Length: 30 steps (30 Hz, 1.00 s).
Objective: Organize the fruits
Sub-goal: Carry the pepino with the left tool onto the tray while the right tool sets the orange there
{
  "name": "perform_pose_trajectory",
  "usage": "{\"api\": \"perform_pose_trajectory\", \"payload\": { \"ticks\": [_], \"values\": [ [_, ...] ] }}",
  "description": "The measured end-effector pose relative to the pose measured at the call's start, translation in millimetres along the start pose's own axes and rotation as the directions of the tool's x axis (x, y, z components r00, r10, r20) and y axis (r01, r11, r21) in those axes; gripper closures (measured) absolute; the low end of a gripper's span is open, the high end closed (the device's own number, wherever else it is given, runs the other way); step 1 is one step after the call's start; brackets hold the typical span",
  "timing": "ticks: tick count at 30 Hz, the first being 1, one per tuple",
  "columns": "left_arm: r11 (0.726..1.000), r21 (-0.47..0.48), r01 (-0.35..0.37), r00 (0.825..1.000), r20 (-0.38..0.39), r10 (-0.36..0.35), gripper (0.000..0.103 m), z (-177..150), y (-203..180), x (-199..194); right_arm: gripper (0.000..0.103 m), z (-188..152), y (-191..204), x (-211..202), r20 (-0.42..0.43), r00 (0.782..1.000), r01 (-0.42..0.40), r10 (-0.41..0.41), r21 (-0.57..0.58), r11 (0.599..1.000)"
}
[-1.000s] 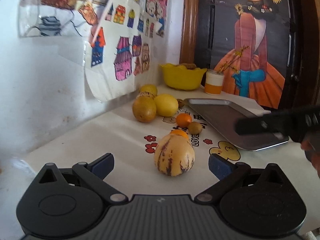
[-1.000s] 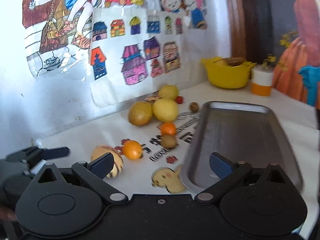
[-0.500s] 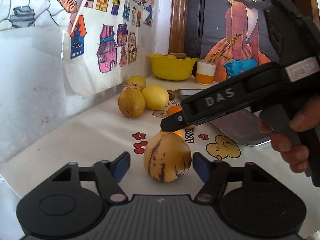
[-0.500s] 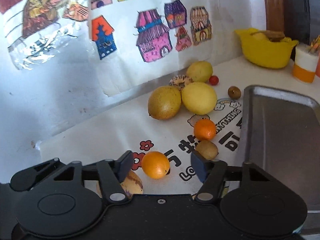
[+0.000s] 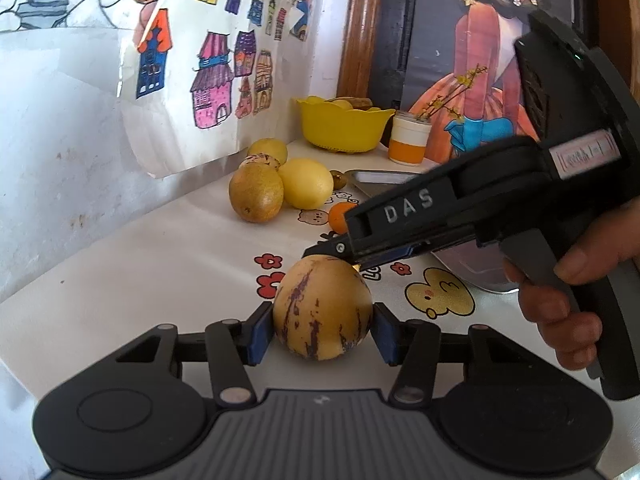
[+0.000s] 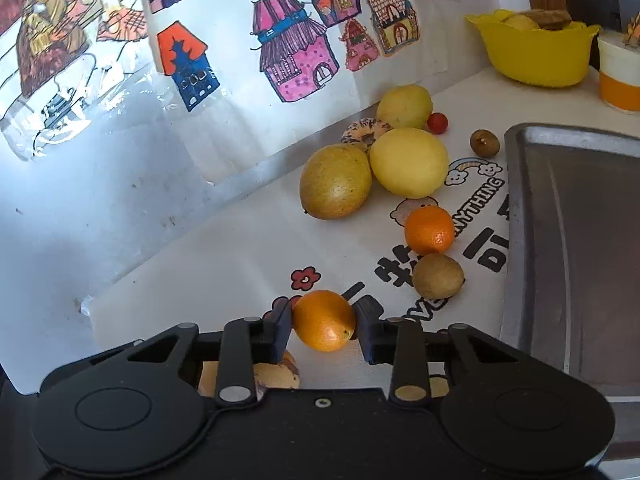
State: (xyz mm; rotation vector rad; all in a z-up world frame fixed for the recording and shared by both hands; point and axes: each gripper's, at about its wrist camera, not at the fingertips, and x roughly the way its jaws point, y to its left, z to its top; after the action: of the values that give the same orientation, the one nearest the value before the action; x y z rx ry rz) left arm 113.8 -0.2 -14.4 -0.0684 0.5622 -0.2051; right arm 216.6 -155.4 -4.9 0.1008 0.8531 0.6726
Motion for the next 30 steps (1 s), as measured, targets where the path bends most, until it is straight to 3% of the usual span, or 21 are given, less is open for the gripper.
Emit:
{"api": "perform_pose_trajectory", "payload": {
  "ticks": [6,10,16,22,30],
  "values": [
    [0.999,-0.028,-0.023,1.0,-0.005,0.022,0.047,14.5,6.6,-3.7,0.067,3.0,-11.3,-31.3,0.094,0.995,-0.02,0.019,0.01,1.0],
    [0.998,-0.016,-0.054,0.998,0.017,0.054,0.047,38.0,3.2,3.0,0.067,14.6,-37.6,-59.5,0.179,0.983,0.028,-0.037,0.052,0.998],
    [0.998,-0.047,-0.038,0.996,0.081,0.041,0.047,73.8,-9.8,29.8,0.066,28.7,-84.9,-84.6,0.258,0.953,0.139,-0.161,0.101,0.985],
    [1.0,0.005,-0.025,0.997,0.075,0.025,0.047,104.3,-35.9,70.7,0.066,42.6,-122.8,-79.8,0.255,0.927,0.273,-0.276,0.047,0.961],
    [0.996,0.092,0.006,1.0,0.021,-0.008,0.047,130.8,-64.9,141.1,0.066,62.2,-172.6,-46.9,0.198,0.935,0.299,-0.293,-0.002,0.954]
  ]
}}
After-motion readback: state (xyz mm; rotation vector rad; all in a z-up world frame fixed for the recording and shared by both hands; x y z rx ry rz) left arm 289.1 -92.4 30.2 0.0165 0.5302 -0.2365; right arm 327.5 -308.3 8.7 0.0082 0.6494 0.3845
